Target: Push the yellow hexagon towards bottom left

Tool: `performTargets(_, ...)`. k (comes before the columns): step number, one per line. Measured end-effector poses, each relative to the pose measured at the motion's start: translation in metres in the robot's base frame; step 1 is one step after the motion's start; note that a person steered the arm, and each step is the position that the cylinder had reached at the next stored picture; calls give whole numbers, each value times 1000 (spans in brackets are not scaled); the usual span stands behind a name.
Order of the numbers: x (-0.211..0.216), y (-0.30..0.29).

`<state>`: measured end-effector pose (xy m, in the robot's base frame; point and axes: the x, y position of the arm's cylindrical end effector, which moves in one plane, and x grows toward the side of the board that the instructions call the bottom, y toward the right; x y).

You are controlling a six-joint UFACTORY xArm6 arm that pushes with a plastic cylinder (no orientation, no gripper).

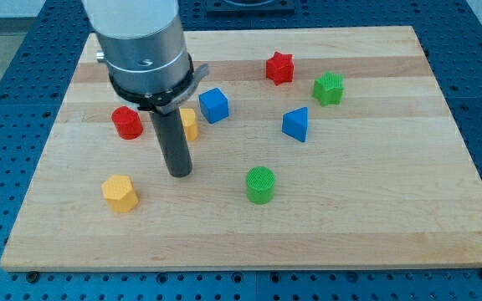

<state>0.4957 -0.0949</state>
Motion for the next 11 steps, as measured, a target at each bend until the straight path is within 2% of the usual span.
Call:
performTargets(2,30,1)
performTargets(8,30,-79)
performTargets(11,30,-93)
